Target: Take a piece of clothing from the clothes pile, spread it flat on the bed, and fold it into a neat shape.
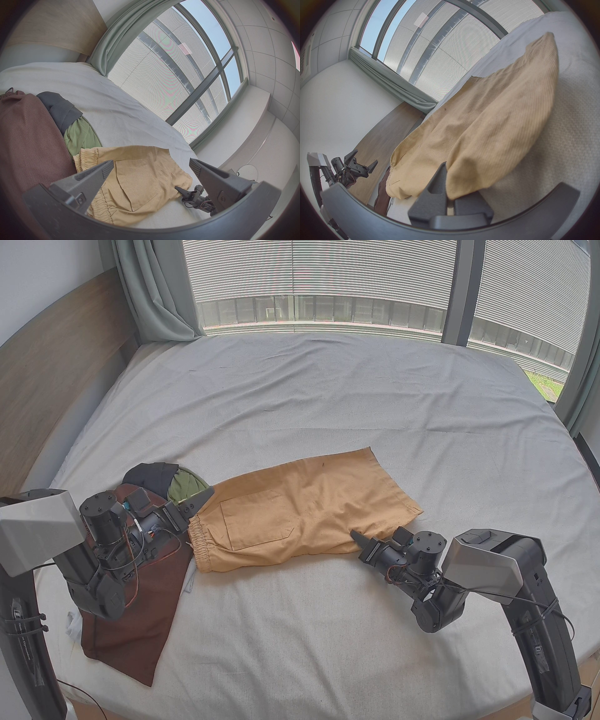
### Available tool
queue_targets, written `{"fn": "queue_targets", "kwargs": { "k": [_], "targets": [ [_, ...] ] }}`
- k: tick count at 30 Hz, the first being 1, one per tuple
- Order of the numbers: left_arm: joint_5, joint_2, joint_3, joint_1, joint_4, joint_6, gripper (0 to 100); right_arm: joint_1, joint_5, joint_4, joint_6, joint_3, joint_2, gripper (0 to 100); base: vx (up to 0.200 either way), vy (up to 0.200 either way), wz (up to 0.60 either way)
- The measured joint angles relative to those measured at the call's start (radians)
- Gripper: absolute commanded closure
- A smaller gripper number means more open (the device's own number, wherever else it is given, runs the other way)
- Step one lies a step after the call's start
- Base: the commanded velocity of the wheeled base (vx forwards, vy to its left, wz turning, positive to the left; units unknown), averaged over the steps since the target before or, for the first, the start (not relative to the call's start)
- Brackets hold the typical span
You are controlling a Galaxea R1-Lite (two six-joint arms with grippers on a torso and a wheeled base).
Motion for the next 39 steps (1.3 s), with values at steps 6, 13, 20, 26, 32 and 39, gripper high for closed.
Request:
{"fn": "queue_targets", "kwargs": {
  "k": [6, 13, 20, 26, 32, 39],
  "targets": [
    [-0.001, 0.000, 0.001, 0.001, 0.000, -0.002, 0, 0.000, 0.000, 0.001, -0.002, 0.060, -0.025, 100, 0.000, 0.000, 0.00],
    [-0.001, 0.000, 0.005, 0.001, 0.000, -0.001, 0, 0.000, 0.001, 0.003, -0.022, 0.182, -0.087, 100, 0.000, 0.000, 0.00],
    [-0.001, -0.002, 0.012, -0.001, 0.000, -0.003, 0, 0.001, 0.000, -0.001, -0.048, 0.285, -0.132, 100, 0.000, 0.000, 0.00],
    [-0.001, -0.005, 0.016, -0.007, 0.000, -0.005, 0, 0.005, -0.006, -0.004, -0.099, 0.407, -0.177, 100, 0.000, 0.000, 0.00],
    [-0.002, -0.006, 0.021, -0.013, 0.000, -0.005, 0, 0.012, -0.028, -0.005, -0.135, 0.530, -0.229, 100, 0.000, 0.000, 0.00],
    [-0.001, -0.009, 0.022, -0.017, 0.000, -0.009, 0, 0.033, -0.076, -0.005, -0.141, 0.706, -0.303, 100, 0.000, 0.000, 0.00]
  ]
}}
